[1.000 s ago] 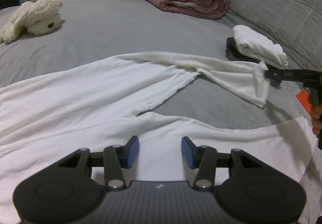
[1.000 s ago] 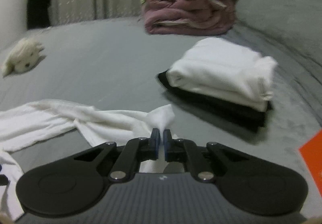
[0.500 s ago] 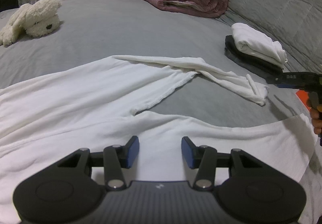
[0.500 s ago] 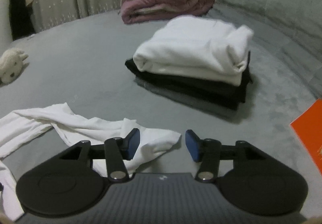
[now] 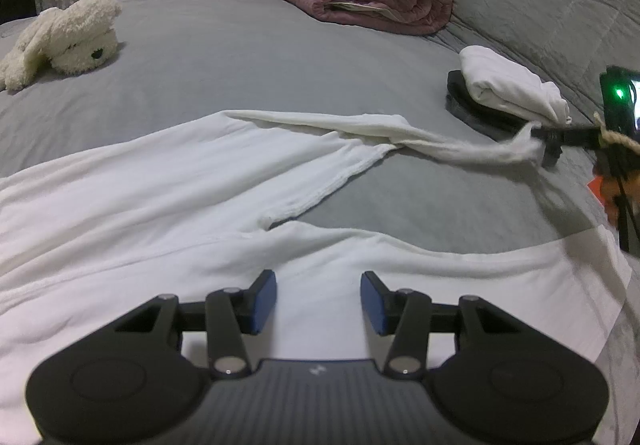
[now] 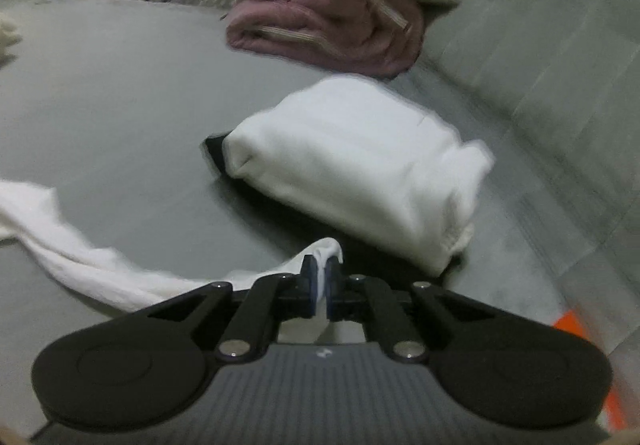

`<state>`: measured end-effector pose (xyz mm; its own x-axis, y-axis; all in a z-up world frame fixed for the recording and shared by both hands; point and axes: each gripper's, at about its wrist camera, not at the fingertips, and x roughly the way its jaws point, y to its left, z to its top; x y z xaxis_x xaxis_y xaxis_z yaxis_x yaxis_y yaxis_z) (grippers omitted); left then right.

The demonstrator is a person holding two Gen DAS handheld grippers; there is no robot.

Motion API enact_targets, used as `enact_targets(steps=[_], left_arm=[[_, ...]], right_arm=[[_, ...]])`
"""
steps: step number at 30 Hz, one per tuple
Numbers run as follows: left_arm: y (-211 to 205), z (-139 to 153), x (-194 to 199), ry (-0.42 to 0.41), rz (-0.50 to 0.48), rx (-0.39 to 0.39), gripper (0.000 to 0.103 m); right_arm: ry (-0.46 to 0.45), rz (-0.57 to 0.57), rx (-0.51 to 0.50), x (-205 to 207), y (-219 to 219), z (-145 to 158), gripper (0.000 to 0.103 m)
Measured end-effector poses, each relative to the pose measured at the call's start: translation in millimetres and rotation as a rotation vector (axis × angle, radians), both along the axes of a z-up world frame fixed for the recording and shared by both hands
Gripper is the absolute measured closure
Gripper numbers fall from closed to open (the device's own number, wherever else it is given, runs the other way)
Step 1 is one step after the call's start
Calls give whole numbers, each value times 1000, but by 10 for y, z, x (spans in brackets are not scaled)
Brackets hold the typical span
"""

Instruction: Fold clothes

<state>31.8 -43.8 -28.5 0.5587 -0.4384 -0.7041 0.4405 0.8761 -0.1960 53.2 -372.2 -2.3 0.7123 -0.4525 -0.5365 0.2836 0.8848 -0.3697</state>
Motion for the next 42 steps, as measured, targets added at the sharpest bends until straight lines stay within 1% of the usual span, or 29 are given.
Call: enact_targets(steps=[4, 8, 12, 16, 19, 20, 21, 23, 26, 30, 34, 38, 42], left_arm=[[3, -2, 3, 2, 0, -4, 55], [24, -6, 8, 4, 0, -9, 55], [30, -9, 12, 4, 1, -11, 55], [34, -2, 15, 4, 3, -13, 55], [63, 16, 31, 4, 12, -21, 55], [79, 22, 38, 3, 16, -22, 55], [97, 29, 50, 2, 24, -23, 55], [140, 41, 77, 0, 40, -25, 55], [208, 69, 123, -4, 68, -29, 55], [325, 125, 190, -23, 115, -32, 55], [511, 154, 293, -28, 183, -41, 55], [697, 166, 394, -20, 252, -62, 55], [810, 157, 450, -17, 294, -68, 55]], right_arm=[[-27, -21, -120, 101, -95, 1, 100], [-74, -24, -163, 71, -94, -45, 100], [-99, -23, -163, 27, -56, -59, 100], [-69, -55, -115, 71, -115, -103, 99], [-52, -77, -75, 26, -156, -139, 84], [-54, -84, -64, -7, -168, -138, 72], [-59, -88, -50, -49, -179, -131, 66], [-69, -77, -20, -131, -179, -95, 66], [-72, -29, 22, -209, -105, -35, 66], [-60, 101, 113, -212, 152, 73, 66], [-34, 256, 206, -109, 525, 148, 66], [5, 411, 247, 58, 947, 151, 66], [53, 530, 270, 263, 1281, 105, 66]])
